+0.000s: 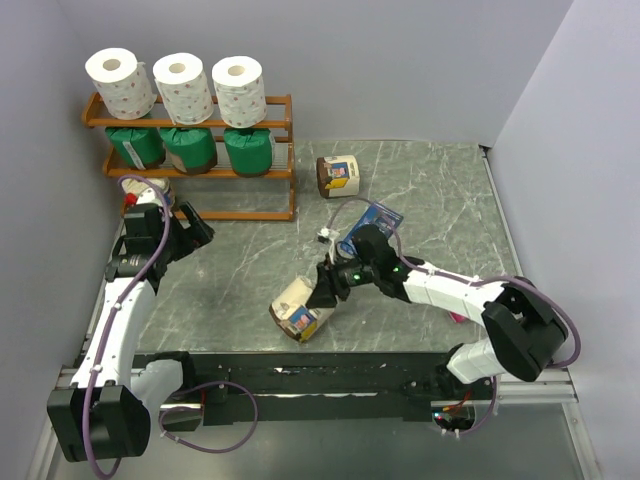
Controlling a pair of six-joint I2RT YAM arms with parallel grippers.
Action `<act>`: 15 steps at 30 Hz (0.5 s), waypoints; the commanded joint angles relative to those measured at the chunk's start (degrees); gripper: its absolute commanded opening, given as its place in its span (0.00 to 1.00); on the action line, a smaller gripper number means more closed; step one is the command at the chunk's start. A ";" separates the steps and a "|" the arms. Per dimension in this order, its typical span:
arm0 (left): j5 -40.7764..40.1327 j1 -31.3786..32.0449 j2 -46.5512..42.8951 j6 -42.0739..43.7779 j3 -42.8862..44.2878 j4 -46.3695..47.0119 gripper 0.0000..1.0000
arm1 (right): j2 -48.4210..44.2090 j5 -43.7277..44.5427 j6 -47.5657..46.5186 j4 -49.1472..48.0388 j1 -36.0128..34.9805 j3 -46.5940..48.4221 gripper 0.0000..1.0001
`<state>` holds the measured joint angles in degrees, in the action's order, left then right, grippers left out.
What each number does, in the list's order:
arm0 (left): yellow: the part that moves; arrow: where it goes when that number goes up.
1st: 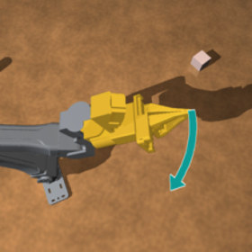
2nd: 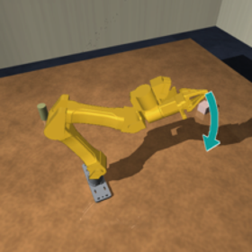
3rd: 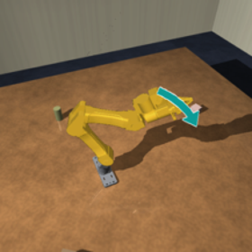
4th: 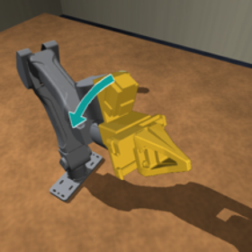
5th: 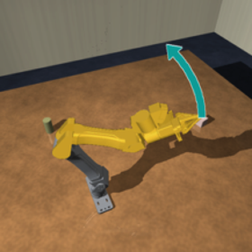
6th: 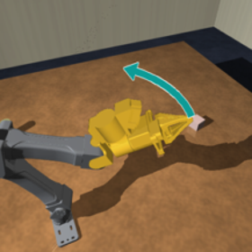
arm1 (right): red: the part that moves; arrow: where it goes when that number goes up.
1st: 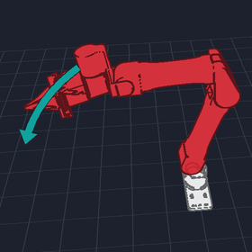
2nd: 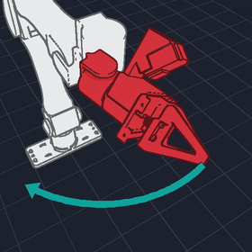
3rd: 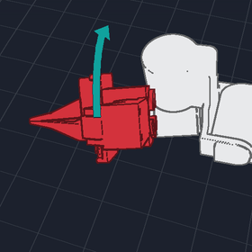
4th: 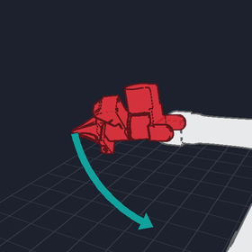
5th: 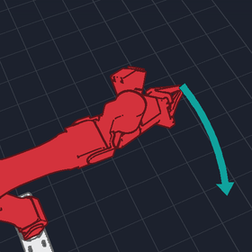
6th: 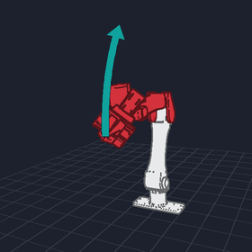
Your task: Place and organize the paper towels onto the shelf
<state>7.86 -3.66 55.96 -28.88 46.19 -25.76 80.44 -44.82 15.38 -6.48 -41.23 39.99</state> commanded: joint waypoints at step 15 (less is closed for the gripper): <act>-6.72 0.15 -2.09 -4.69 1.45 -0.96 0.98 | 24.23 49.20 -5.36 26.96 -18.70 46.14 0.50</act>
<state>-2.79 -3.66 55.35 -35.18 46.26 -28.62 102.65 -3.57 8.78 14.81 -58.65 80.07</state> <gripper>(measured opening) 0.982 0.494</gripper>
